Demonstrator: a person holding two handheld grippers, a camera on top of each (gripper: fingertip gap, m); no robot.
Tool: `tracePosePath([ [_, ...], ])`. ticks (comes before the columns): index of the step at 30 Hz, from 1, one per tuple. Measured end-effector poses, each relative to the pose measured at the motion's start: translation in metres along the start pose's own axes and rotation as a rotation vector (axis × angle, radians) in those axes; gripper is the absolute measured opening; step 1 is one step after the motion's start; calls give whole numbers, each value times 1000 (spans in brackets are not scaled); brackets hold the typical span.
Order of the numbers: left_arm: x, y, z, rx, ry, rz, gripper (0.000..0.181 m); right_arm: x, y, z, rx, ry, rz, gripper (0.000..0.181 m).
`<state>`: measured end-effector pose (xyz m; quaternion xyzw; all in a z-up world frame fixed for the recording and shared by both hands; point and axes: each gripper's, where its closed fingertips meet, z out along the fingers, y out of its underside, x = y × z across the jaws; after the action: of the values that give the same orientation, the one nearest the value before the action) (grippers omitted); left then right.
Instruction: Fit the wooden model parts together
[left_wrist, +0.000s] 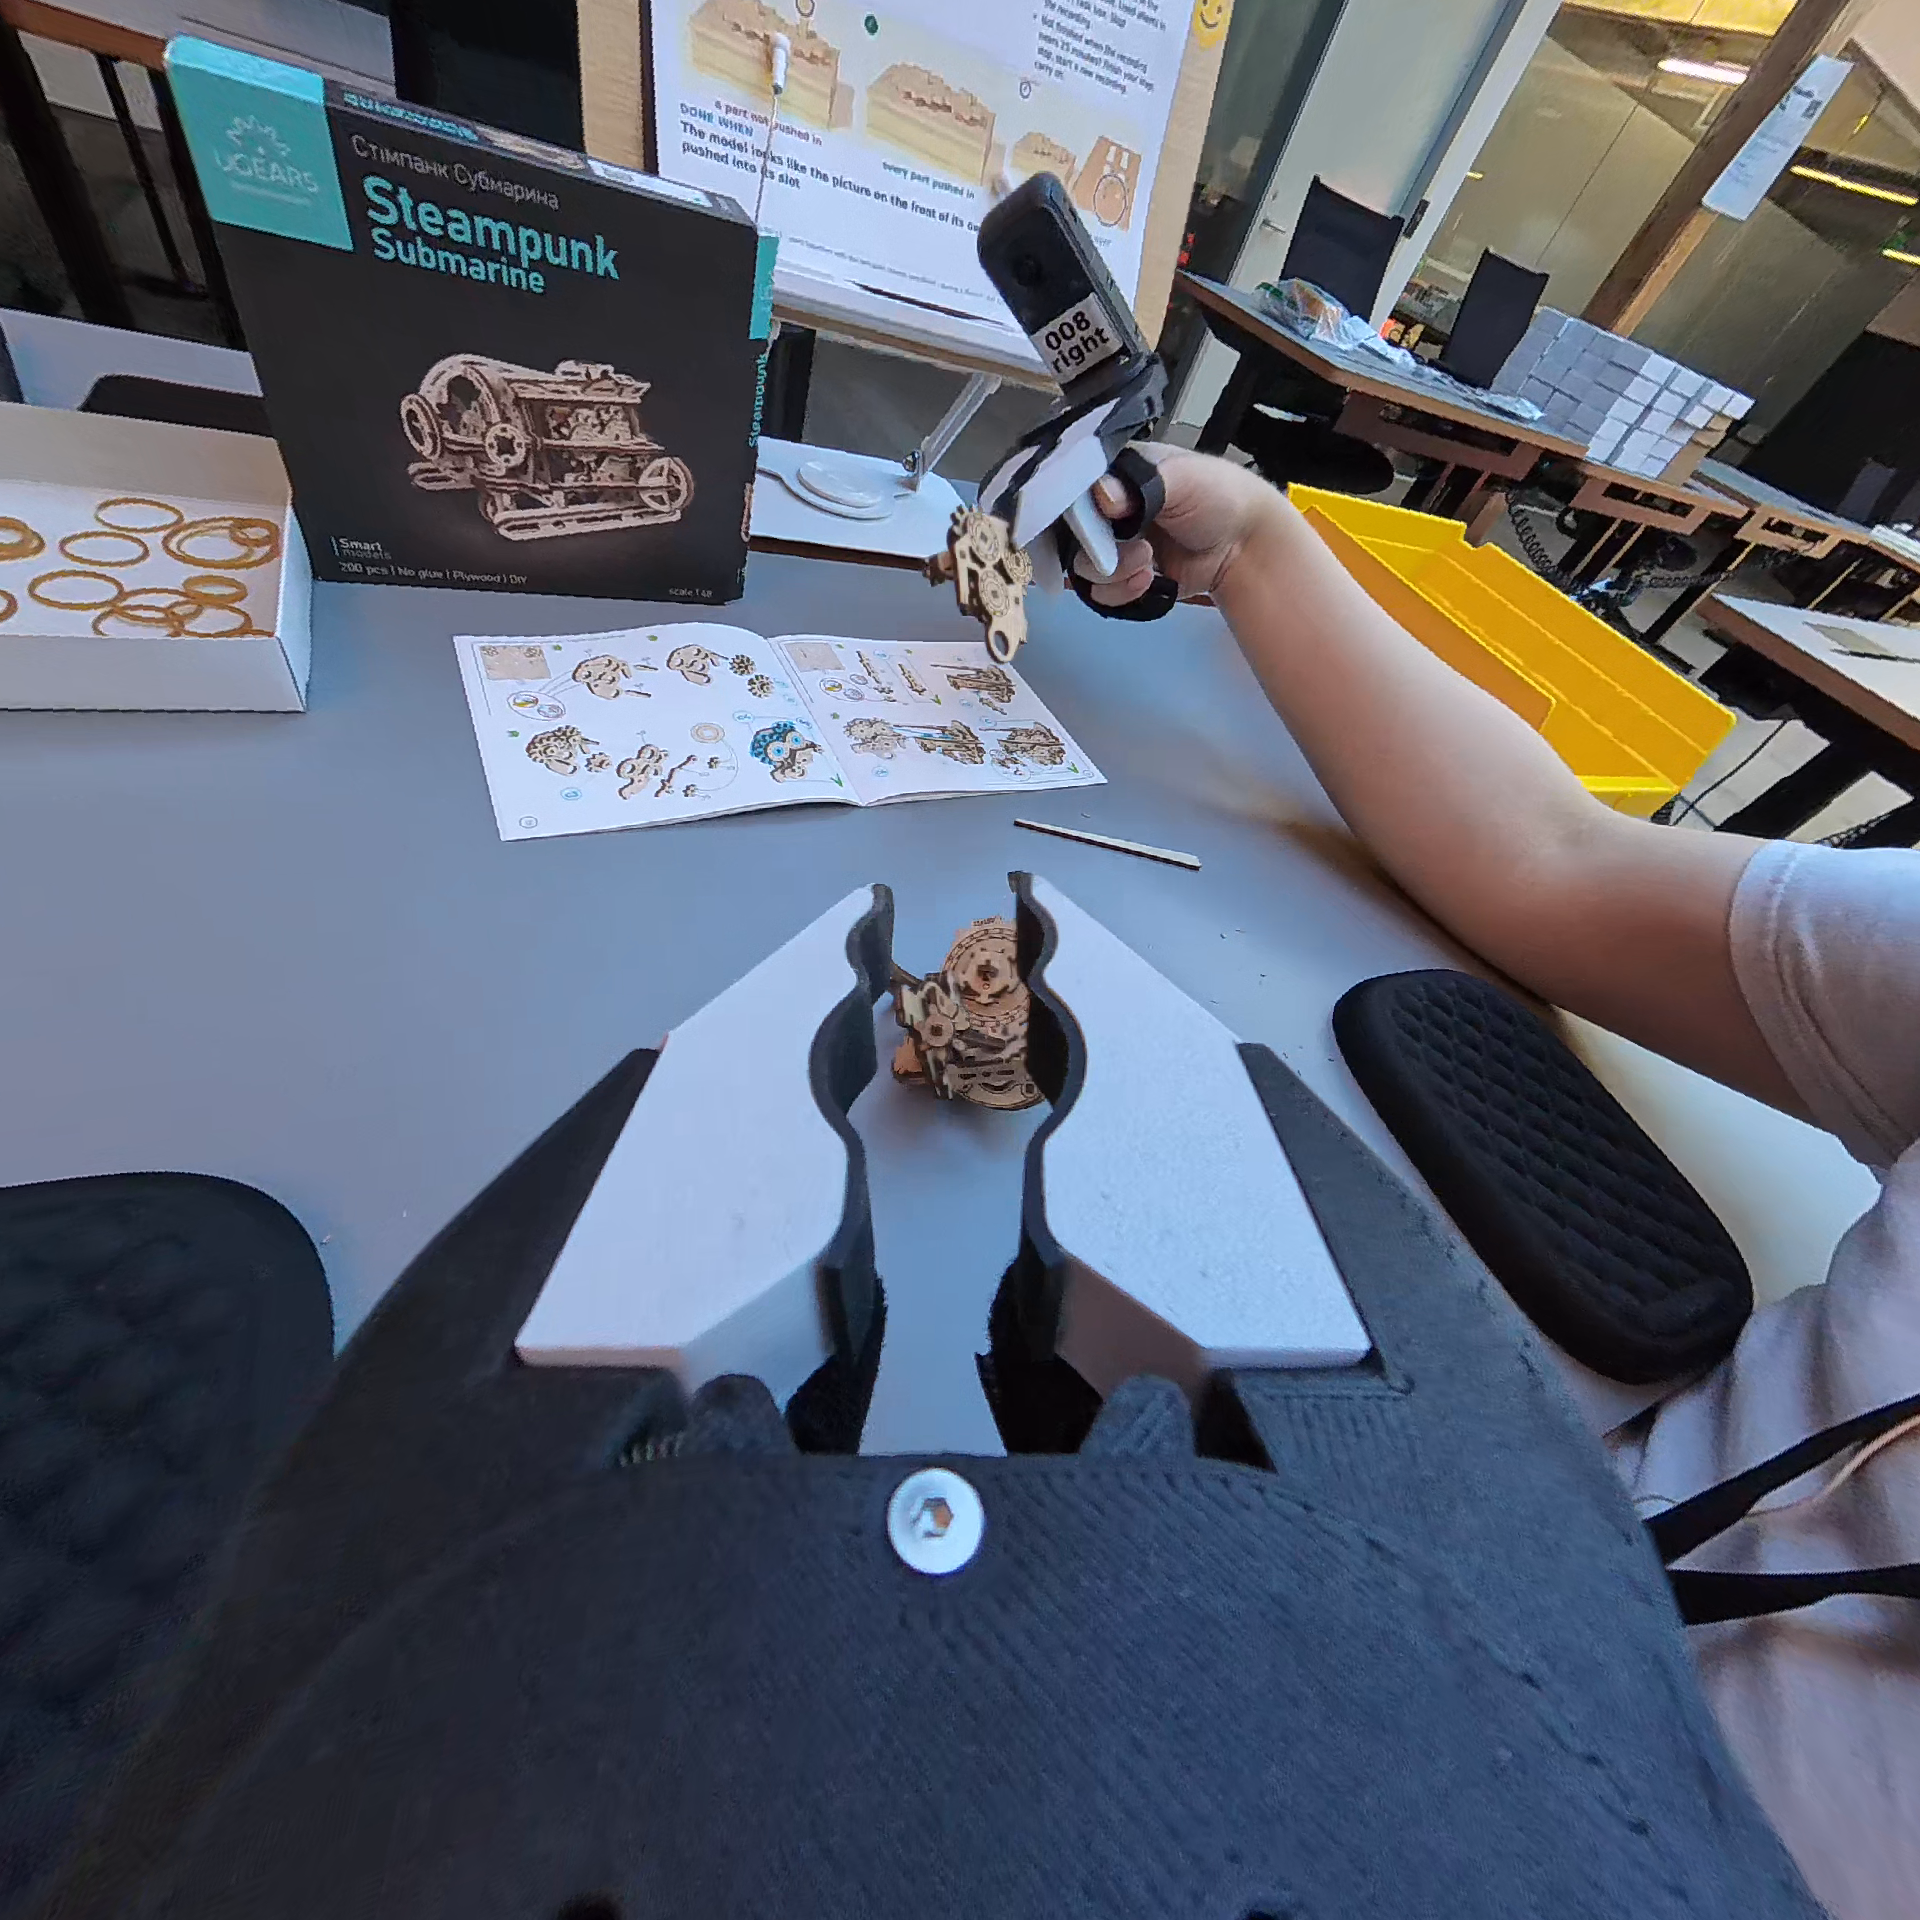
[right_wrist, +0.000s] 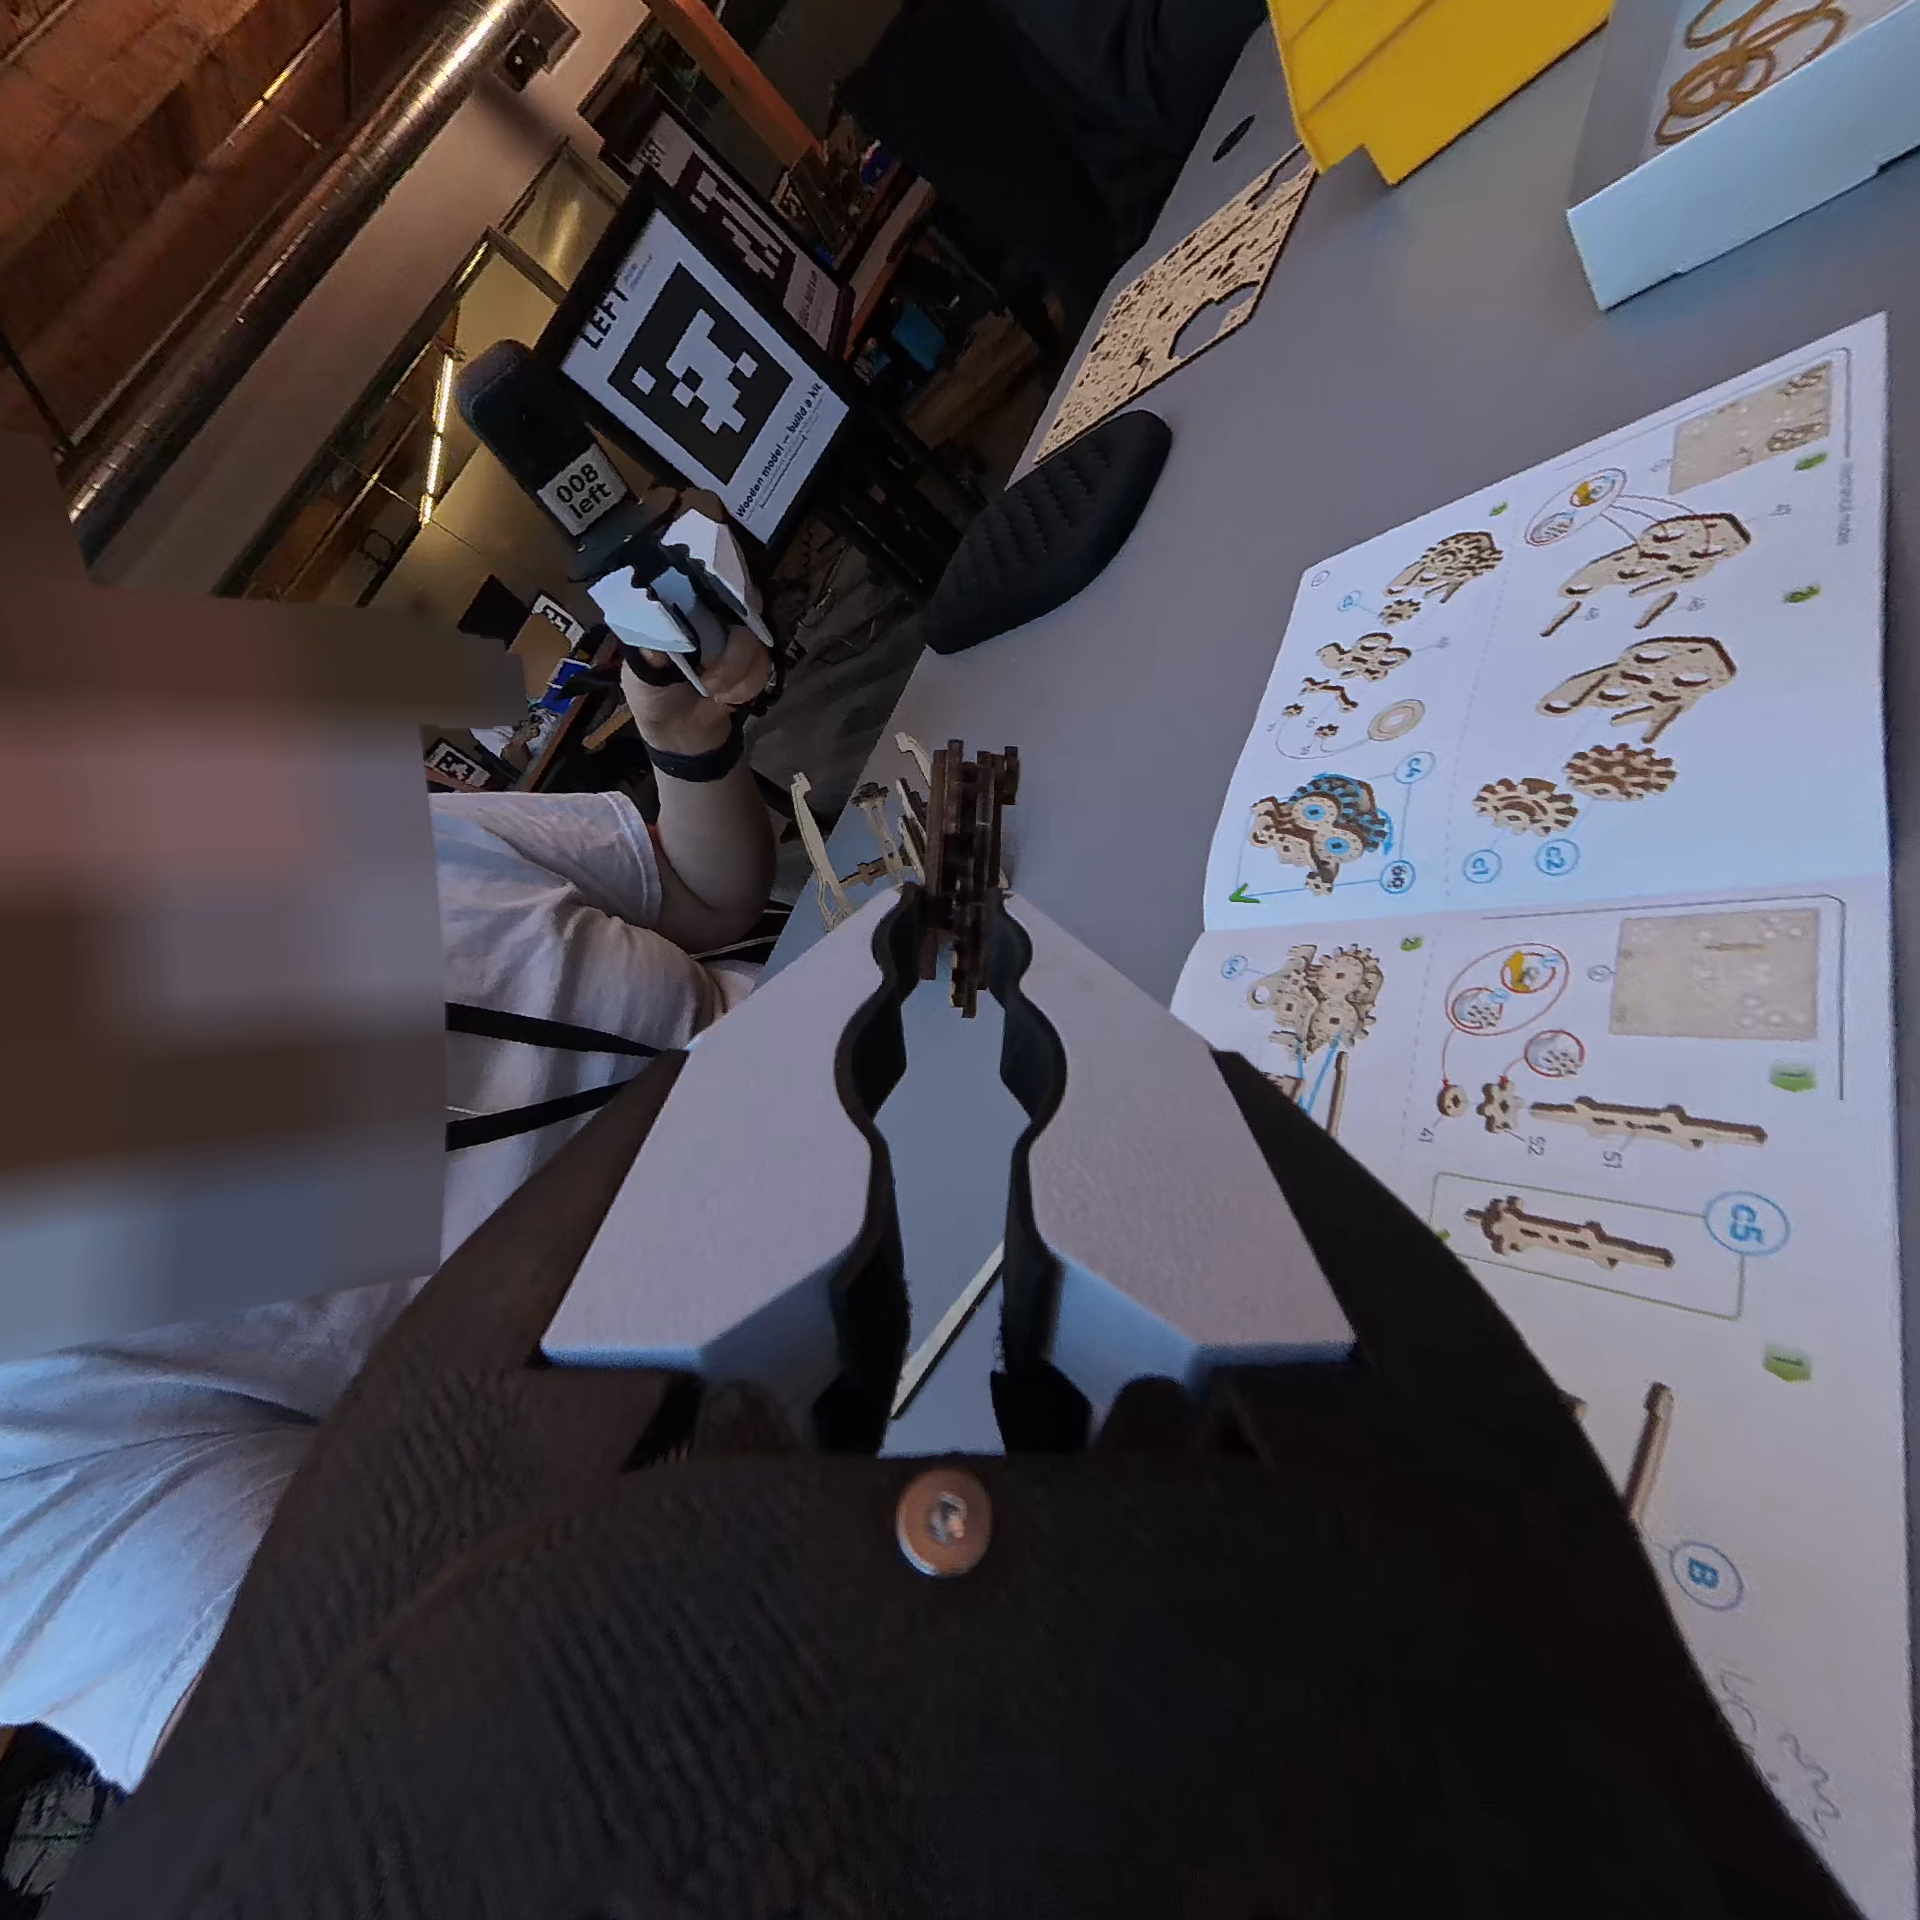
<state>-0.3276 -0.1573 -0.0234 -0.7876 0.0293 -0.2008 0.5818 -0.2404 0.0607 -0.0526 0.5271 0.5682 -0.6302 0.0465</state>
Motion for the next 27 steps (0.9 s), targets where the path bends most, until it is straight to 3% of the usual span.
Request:
tracePosePath([
  [1,0,0,0,0,6,-7,22,-1,0,3,-6,-2,-7,10],
  [14,-1,10,6,-39,15,-19,24,-22,6,39,-87,-79,-63,10],
  [27,-1,10,5,-39,12,-25,24,-26,7,42,-95,-84,-84,10],
])
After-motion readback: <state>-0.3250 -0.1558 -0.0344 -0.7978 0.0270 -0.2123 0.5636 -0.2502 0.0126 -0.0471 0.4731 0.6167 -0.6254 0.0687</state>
